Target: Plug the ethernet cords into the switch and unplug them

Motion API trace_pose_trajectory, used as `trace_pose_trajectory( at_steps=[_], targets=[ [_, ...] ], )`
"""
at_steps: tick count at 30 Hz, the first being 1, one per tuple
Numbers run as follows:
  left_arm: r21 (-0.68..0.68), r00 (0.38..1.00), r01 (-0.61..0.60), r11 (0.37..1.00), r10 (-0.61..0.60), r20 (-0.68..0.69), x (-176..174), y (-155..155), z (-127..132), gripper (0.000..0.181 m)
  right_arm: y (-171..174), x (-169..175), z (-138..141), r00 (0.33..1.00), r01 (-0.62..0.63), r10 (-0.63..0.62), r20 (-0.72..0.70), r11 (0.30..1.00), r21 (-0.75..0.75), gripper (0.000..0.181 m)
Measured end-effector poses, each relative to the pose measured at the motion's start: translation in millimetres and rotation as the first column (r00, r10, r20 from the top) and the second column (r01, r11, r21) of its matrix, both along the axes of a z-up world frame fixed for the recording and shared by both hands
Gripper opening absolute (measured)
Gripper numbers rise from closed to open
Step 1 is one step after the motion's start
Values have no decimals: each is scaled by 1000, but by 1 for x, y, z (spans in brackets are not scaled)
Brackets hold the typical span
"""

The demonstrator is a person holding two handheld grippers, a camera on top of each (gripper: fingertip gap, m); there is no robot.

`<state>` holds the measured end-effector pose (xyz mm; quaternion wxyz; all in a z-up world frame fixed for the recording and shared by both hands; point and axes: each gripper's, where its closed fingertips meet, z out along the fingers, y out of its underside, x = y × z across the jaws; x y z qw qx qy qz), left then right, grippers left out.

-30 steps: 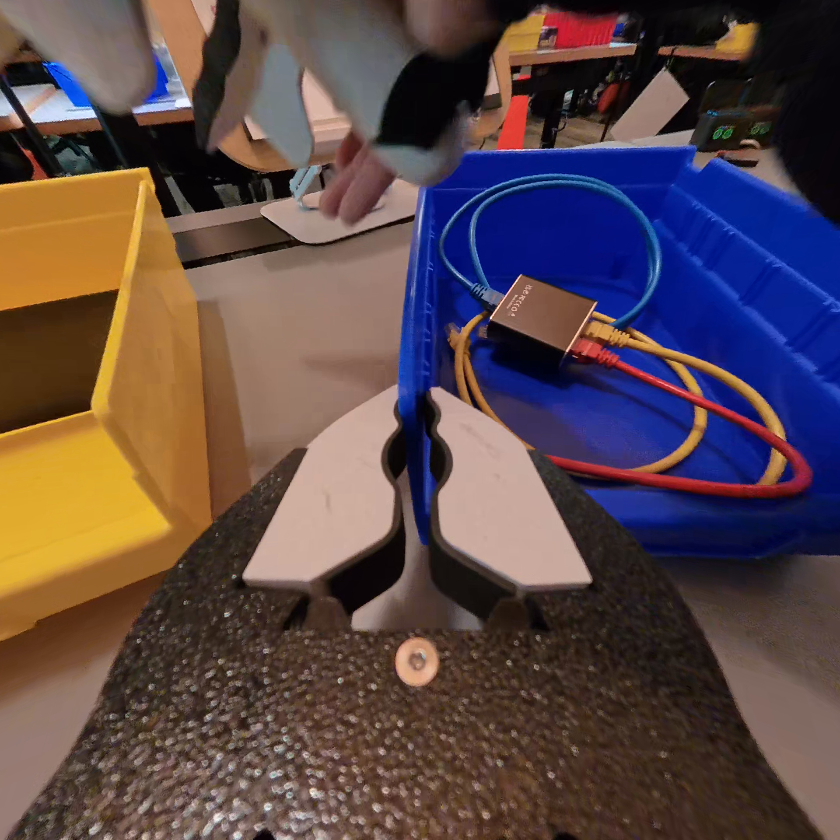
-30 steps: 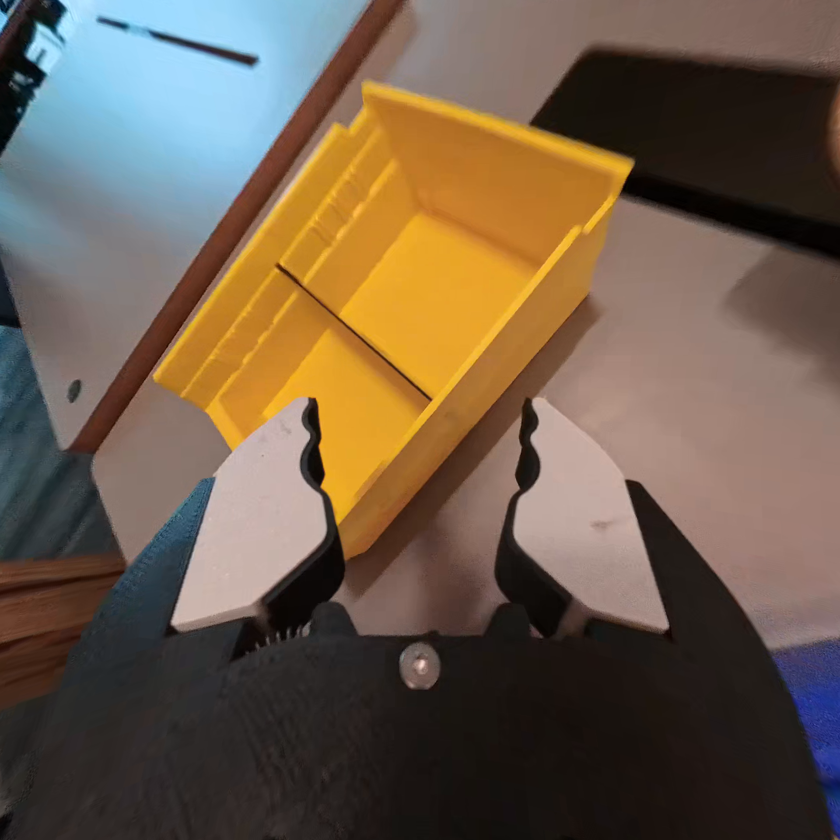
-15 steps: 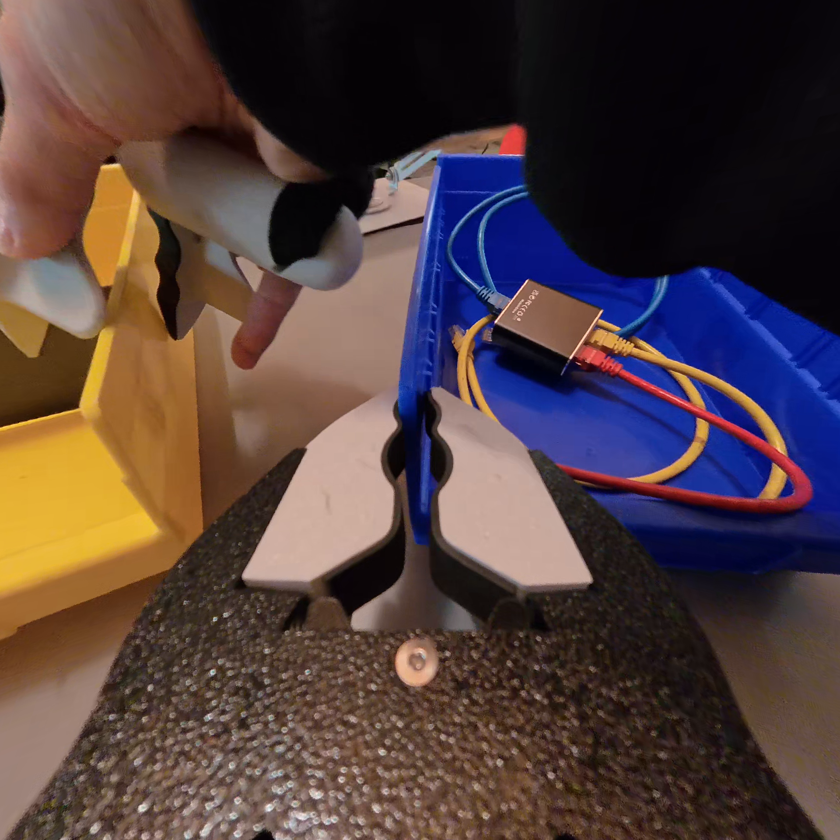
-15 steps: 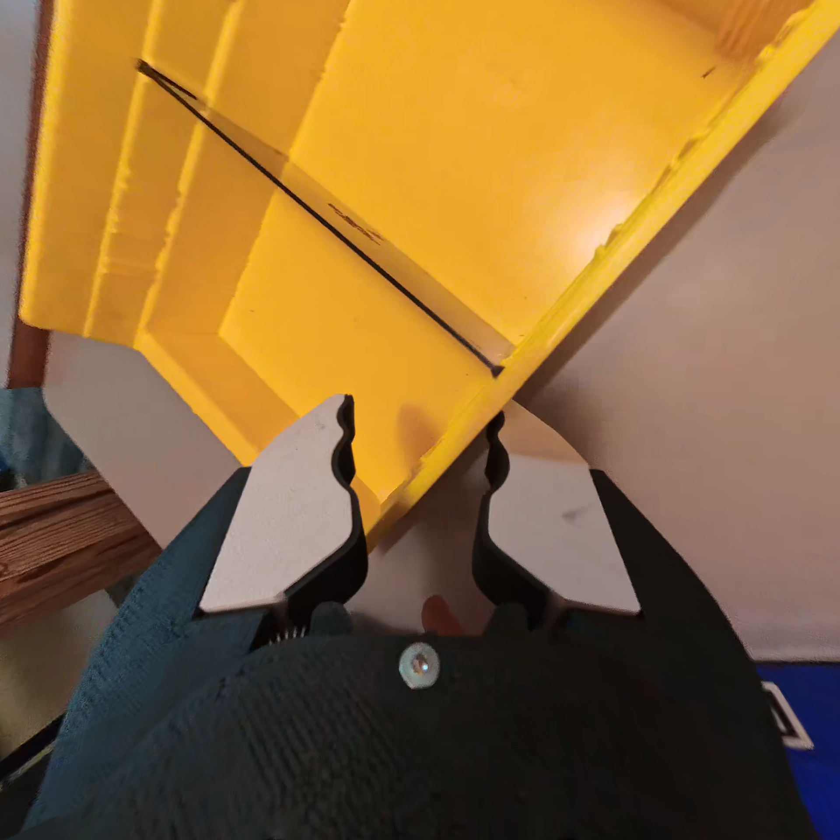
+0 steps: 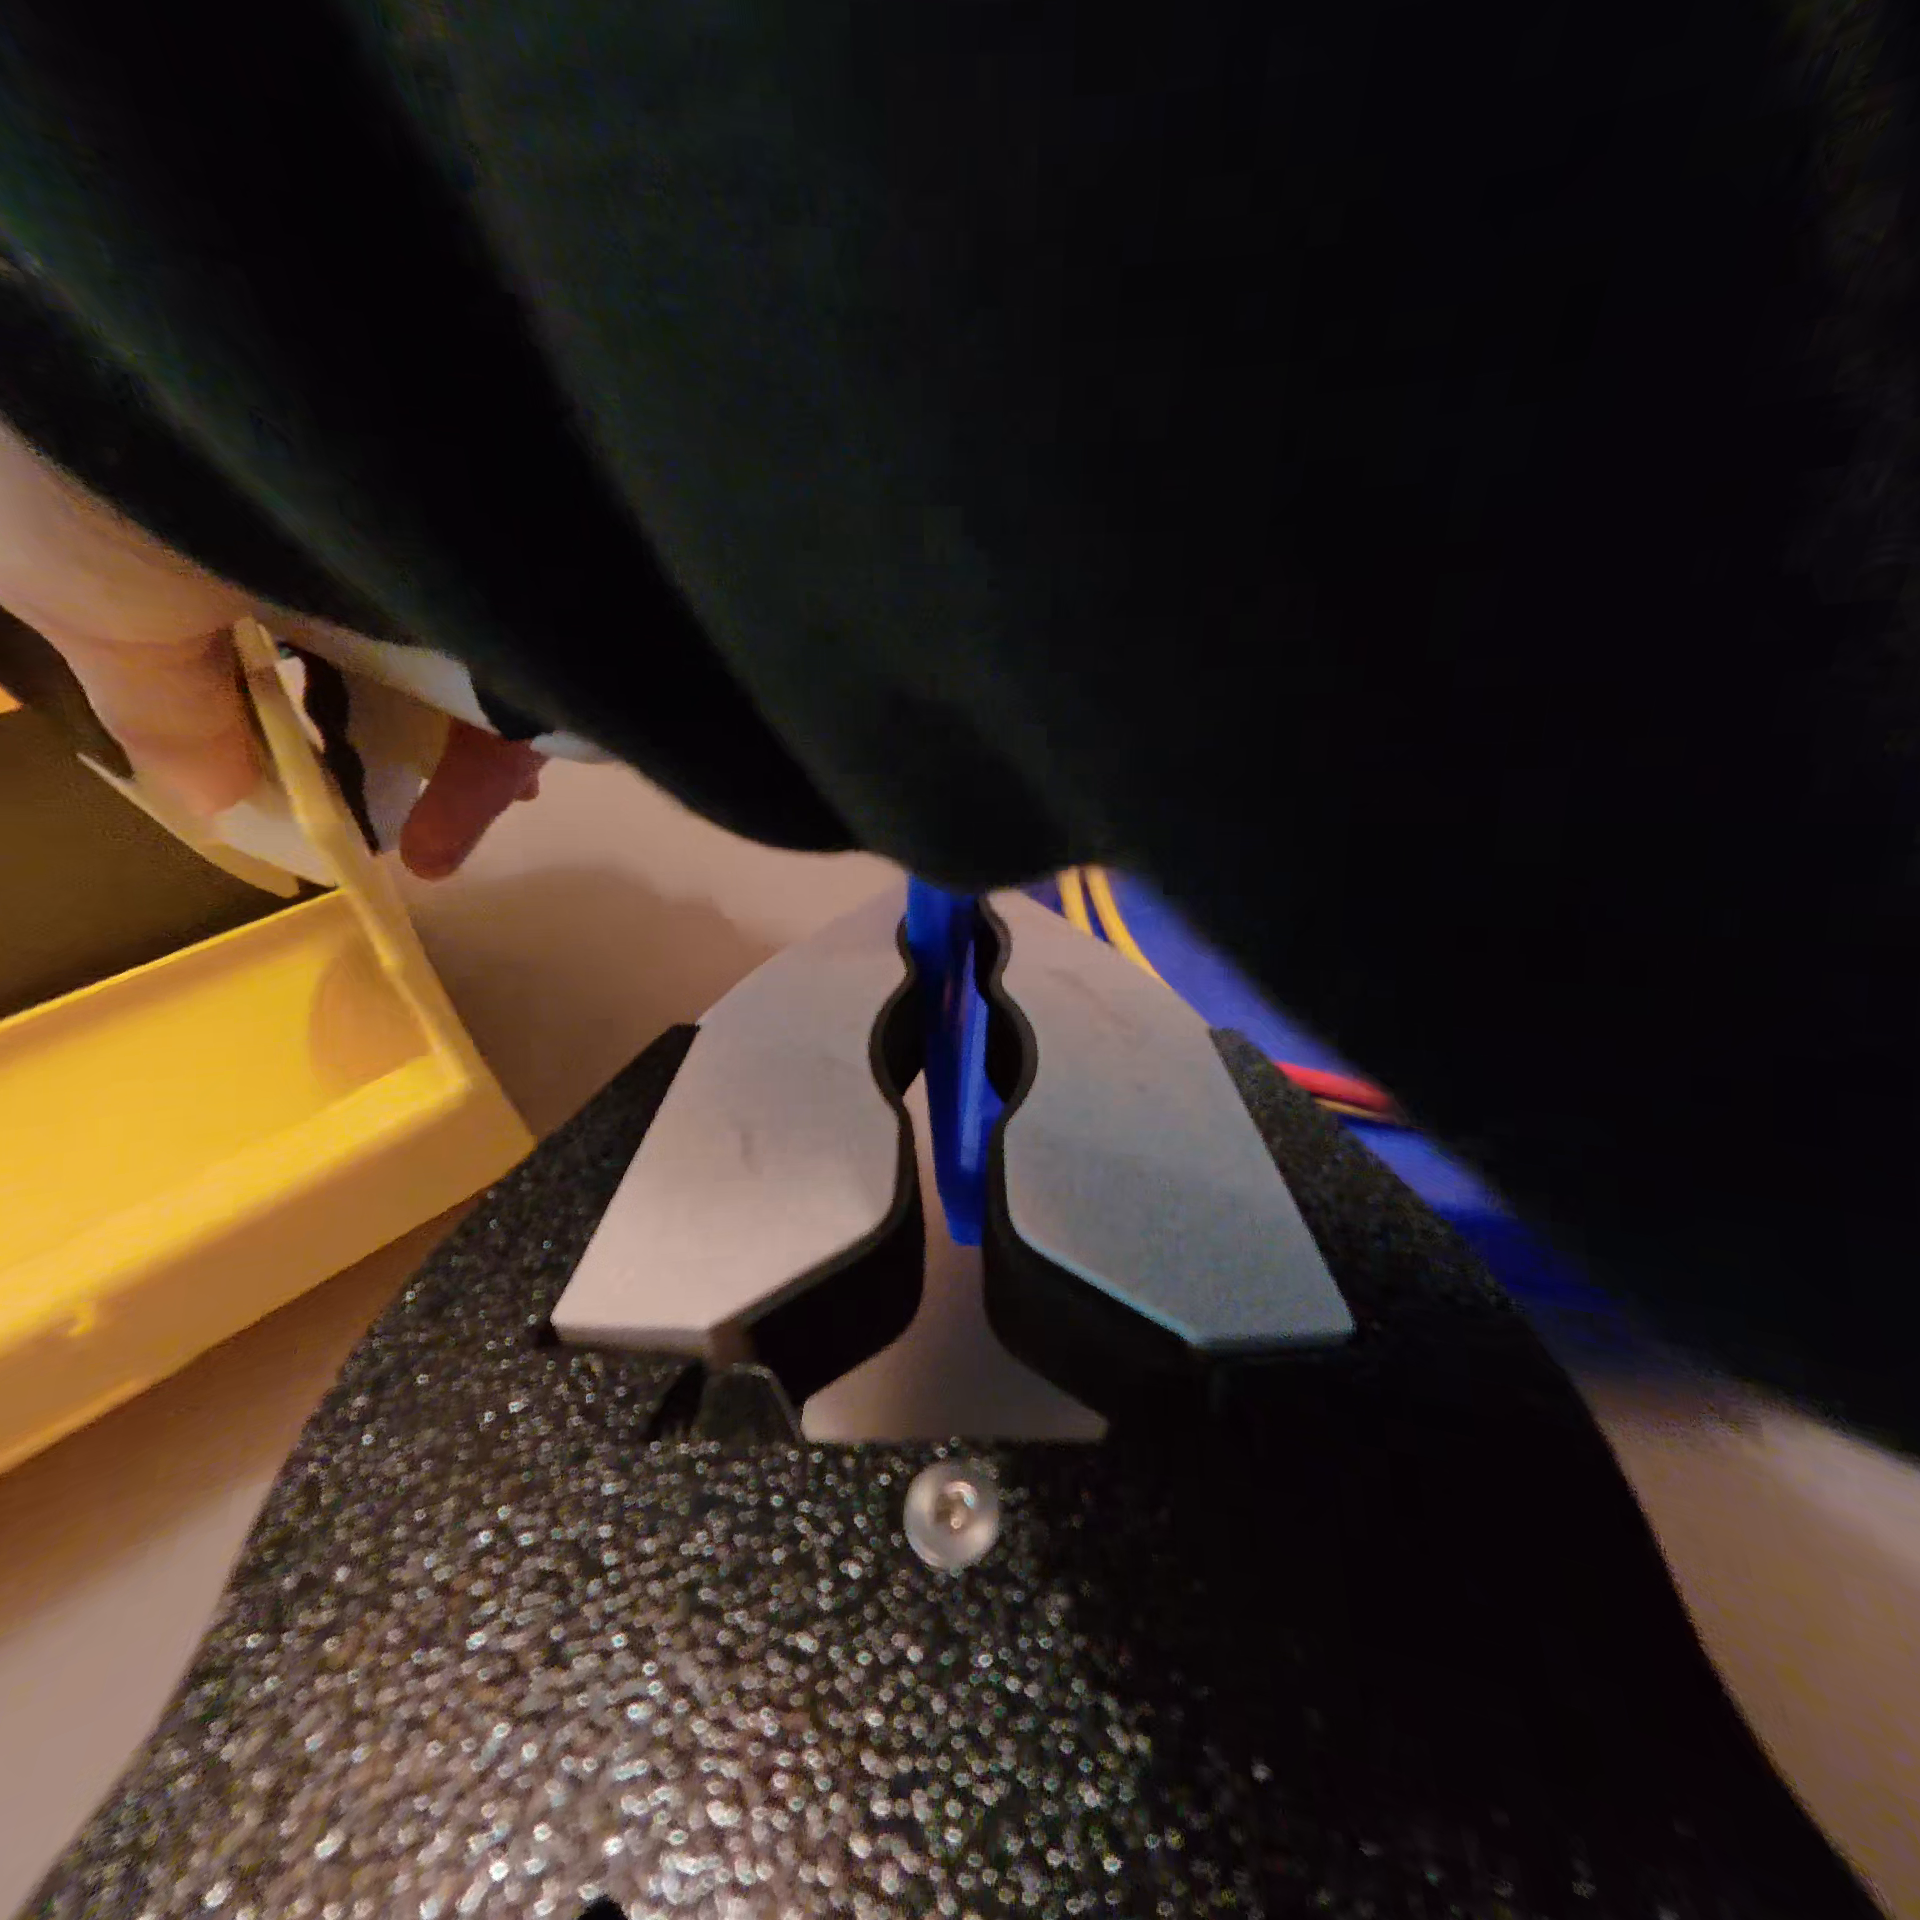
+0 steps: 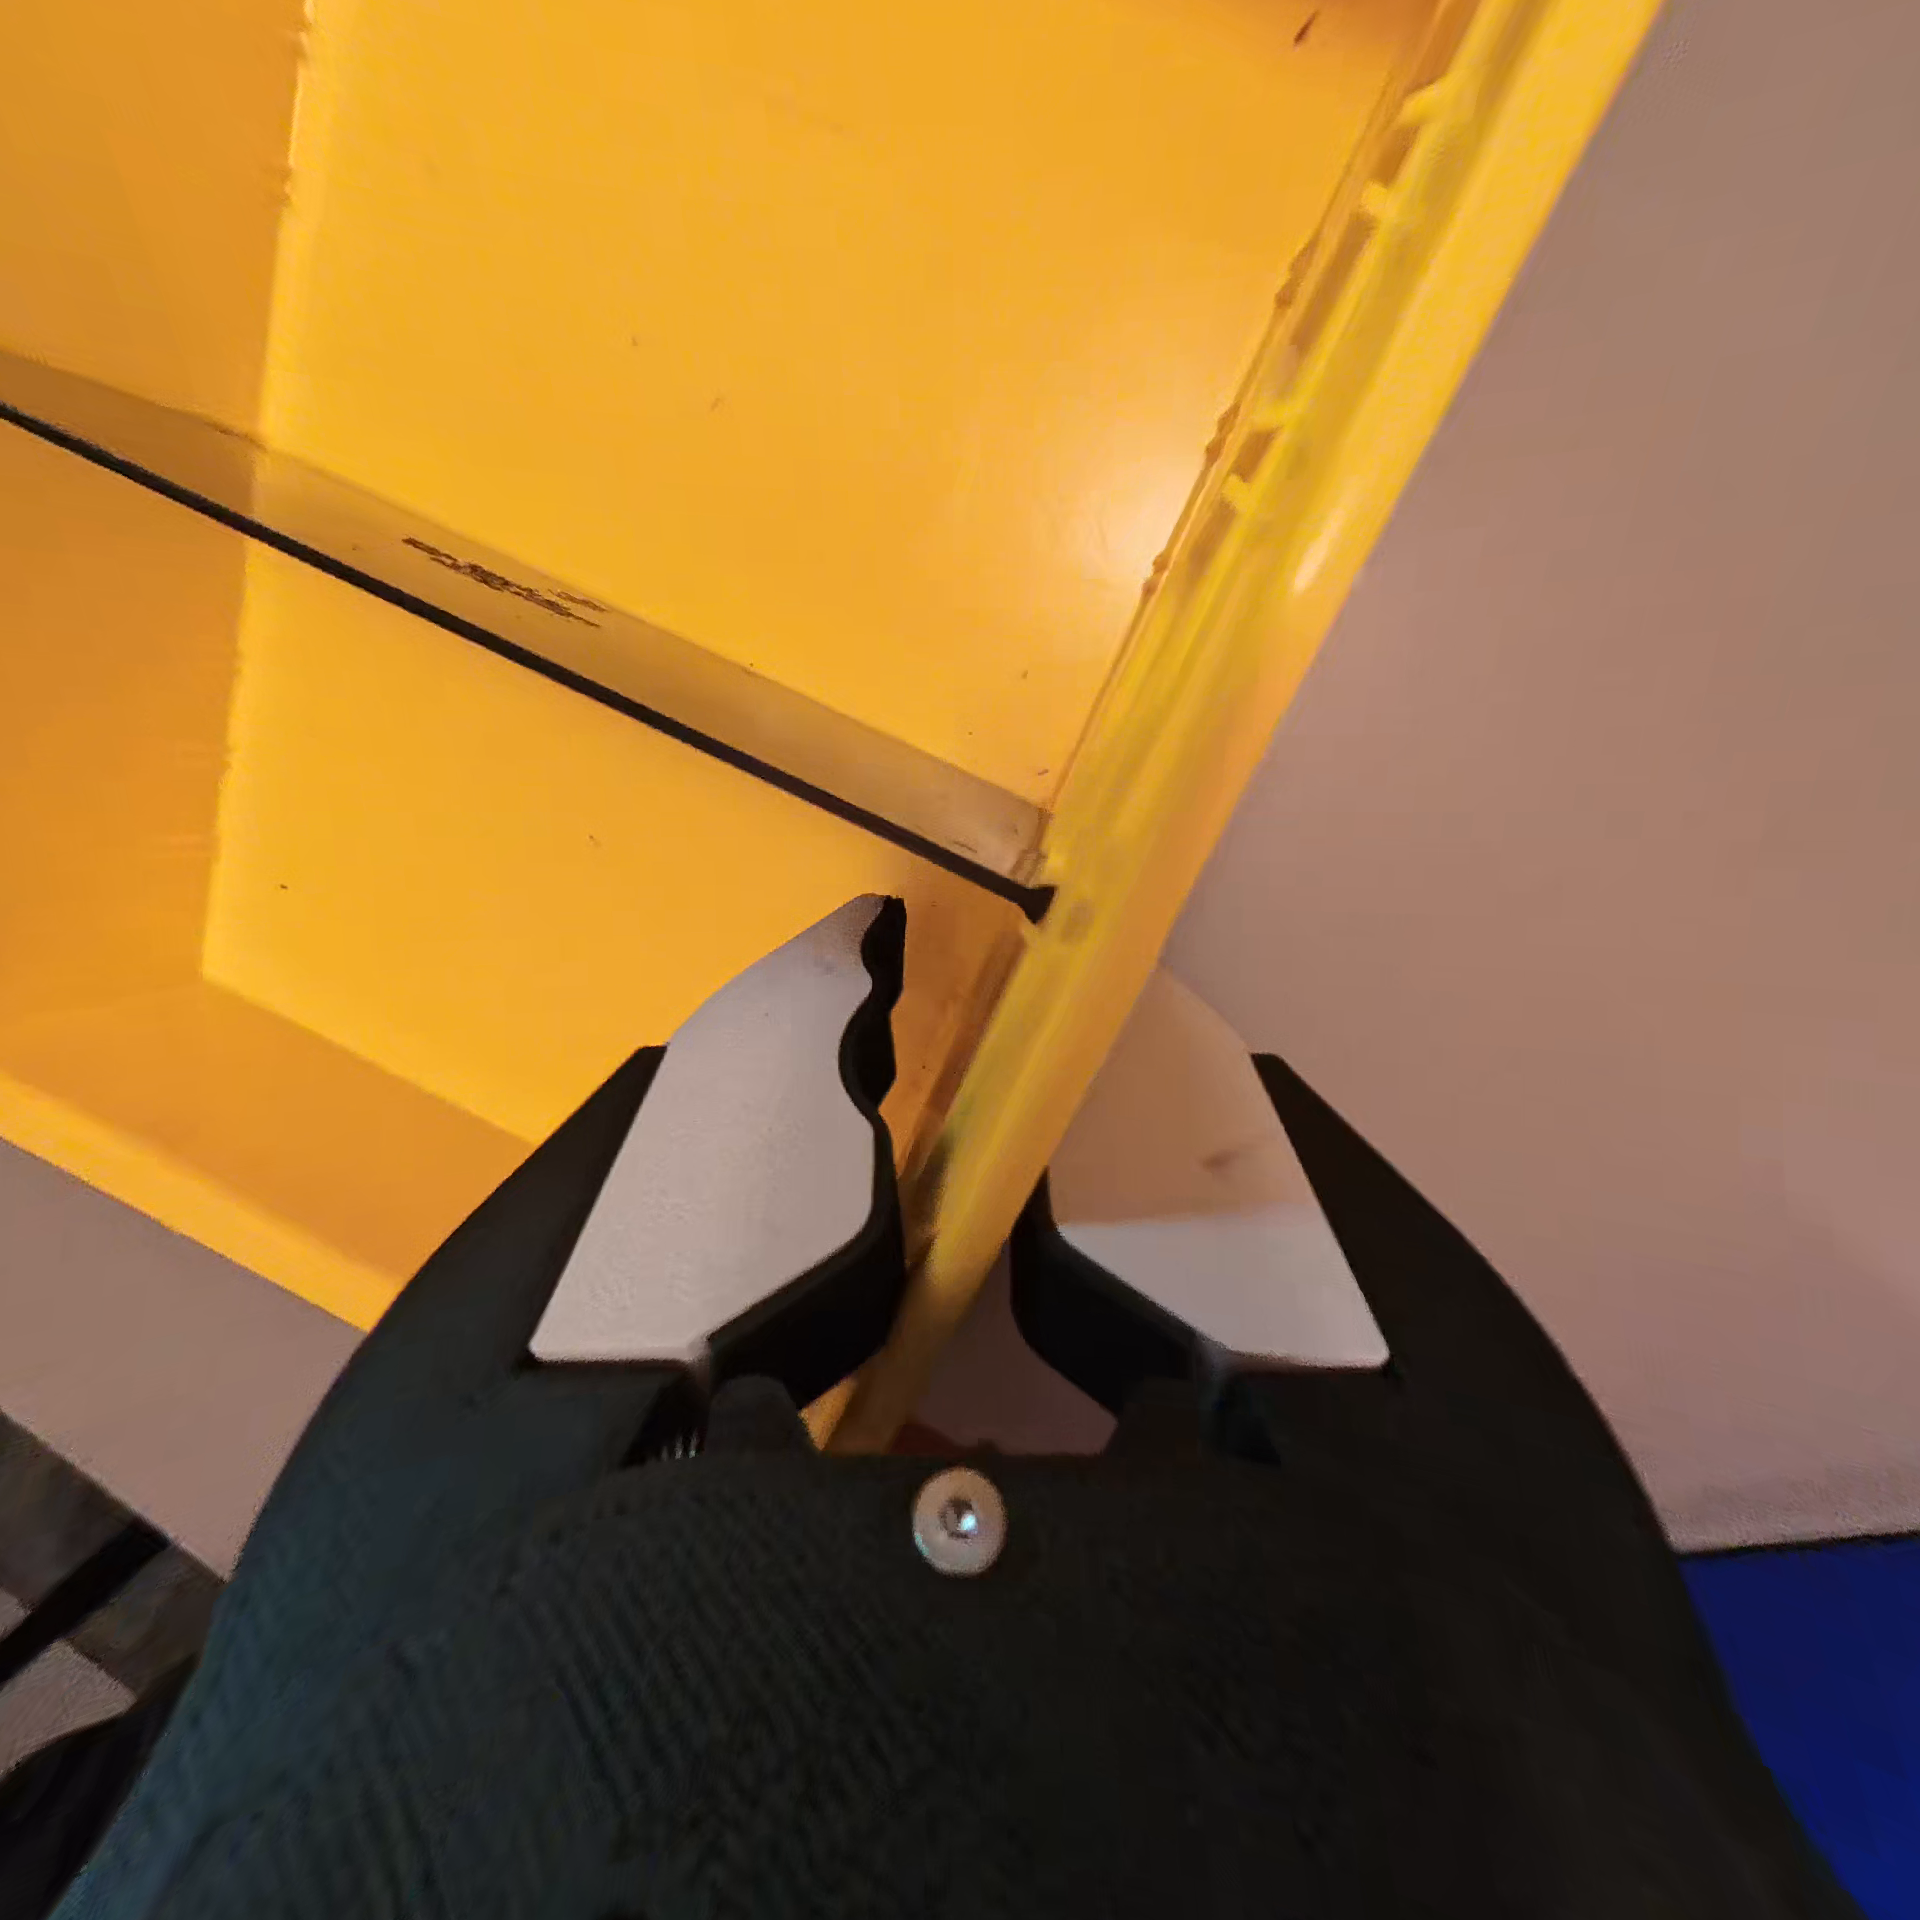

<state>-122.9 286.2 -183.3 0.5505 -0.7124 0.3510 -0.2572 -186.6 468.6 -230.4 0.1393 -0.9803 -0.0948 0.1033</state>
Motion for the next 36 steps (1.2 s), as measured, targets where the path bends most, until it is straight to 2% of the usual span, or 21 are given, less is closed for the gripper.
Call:
trace_pose_trajectory(
  at_steps=[2, 4, 8, 12, 14, 16, 19, 22, 25, 28, 31, 34, 36],
  targets=[
    [5, 1000, 1, 1000, -1, -3, 0, 0, 0, 5, 7, 2, 17, 998, -58, 56, 41, 997, 57, 20],
    [8, 1000, 2, 1000, -2, -4, 0, 0, 0, 5, 18, 10, 47, 993, -103, 92, 72, 982, 158, 19],
    [29, 1000, 11, 1000, -11, -21, -1, 1, 0, 5, 20, 49, 133, 995, -89, 97, -13, 951, 295, 19],
    [53, 999, 21, 998, -19, -45, -5, 6, 0, 5, -15, 143, 220, 998, -18, 43, -45, 892, 451, 18],
    [50, 999, 22, 998, -20, -44, -11, 13, -1, 6, -49, 207, 246, 999, 30, -20, -25, 862, 505, 18],
    [37, 999, 10, 999, -8, -36, -22, 23, -1, 6, -93, 276, 254, 995, 83, -103, 7, 840, 536, 20],
    [10, 999, -38, 999, 38, -26, -51, 45, -1, 6, -169, 379, 234, 967, 202, -254, 28, 827, 524, 18],
    [-21, 995, -96, 995, 96, 2, -90, 69, -1, 6, -244, 464, 183, 916, 360, -402, -3, 816, 452, 18],
    [-42, 984, -180, 983, 180, 1, -131, 92, -1, 5, -307, 523, 125, 854, 489, -520, -16, 793, 363, 18],
    [-48, 968, -250, 967, 250, -2, -166, 112, -1, 5, -349, 560, 79, 829, 527, -558, 29, 798, 292, 18],
    [-39, 945, -326, 945, 325, -21, -197, 131, -1, 5, -372, 580, 41, 832, 533, -552, 46, 821, 204, 20],
    [-28, 924, -382, 924, 382, -28, -222, 148, -1, 5, -379, 587, 16, 858, 502, -512, 49, 854, 133, 18],
    [-26, 916, -401, 916, 401, -23, -233, 158, -1, 5, -370, 588, 9, 871, 488, -491, 3, 866, 107, 18]
  ],
)
